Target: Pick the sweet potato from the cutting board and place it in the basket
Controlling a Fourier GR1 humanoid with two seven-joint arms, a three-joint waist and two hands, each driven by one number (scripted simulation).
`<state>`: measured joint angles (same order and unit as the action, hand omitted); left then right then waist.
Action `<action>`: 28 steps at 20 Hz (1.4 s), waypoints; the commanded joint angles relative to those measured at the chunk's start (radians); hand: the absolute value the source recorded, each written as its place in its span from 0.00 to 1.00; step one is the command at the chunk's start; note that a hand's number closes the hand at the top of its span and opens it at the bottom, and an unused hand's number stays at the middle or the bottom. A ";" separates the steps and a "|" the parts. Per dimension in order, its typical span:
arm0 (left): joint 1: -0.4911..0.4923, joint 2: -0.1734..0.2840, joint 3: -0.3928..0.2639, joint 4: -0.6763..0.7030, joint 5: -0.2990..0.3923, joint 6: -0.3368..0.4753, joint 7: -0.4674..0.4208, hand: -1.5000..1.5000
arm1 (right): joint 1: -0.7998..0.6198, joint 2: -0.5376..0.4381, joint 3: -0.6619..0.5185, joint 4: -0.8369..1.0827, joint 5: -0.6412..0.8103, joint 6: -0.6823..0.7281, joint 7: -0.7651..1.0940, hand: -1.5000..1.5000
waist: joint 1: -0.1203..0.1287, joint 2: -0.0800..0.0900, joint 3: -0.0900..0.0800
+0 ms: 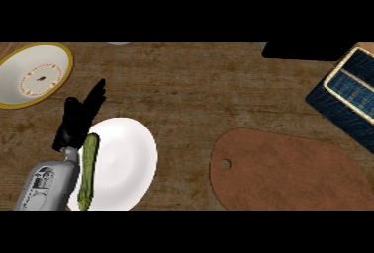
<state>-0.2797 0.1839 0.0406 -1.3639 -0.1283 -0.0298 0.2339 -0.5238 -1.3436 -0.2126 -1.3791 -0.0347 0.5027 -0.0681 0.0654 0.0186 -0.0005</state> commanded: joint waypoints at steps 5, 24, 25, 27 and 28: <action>0.008 -0.002 -0.005 -0.023 -0.011 0.005 0.024 0.50 | -0.160 0.096 0.153 0.324 0.208 -0.006 -0.309 1.00 | -0.005 -0.004 0.001; -0.002 -0.004 0.020 0.018 -0.006 -0.001 -0.006 0.50 | -0.448 0.378 0.173 0.905 0.368 -0.016 -0.492 0.00 | -0.024 -0.003 0.002; 0.076 0.014 0.035 -0.040 0.010 -0.014 0.004 0.50 | -0.430 0.401 0.154 0.866 0.349 -0.026 -0.446 0.00 | -0.037 -0.013 0.001; 0.026 0.006 0.032 -0.004 -0.004 0.000 -0.014 0.50 | -0.443 0.375 0.113 0.936 0.332 -0.039 -0.504 0.00 | -0.038 -0.009 0.002; 0.000 0.001 0.024 -0.009 -0.003 -0.001 0.027 0.50 | -0.465 0.366 0.087 0.964 0.313 -0.034 -0.503 0.00 | -0.035 -0.008 0.002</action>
<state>-0.2600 0.1932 0.0702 -1.3704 -0.1288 -0.0356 0.2336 -0.9491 -0.9818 -0.0638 -0.4957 0.3103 0.4856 -0.5494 0.0328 0.0108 0.0014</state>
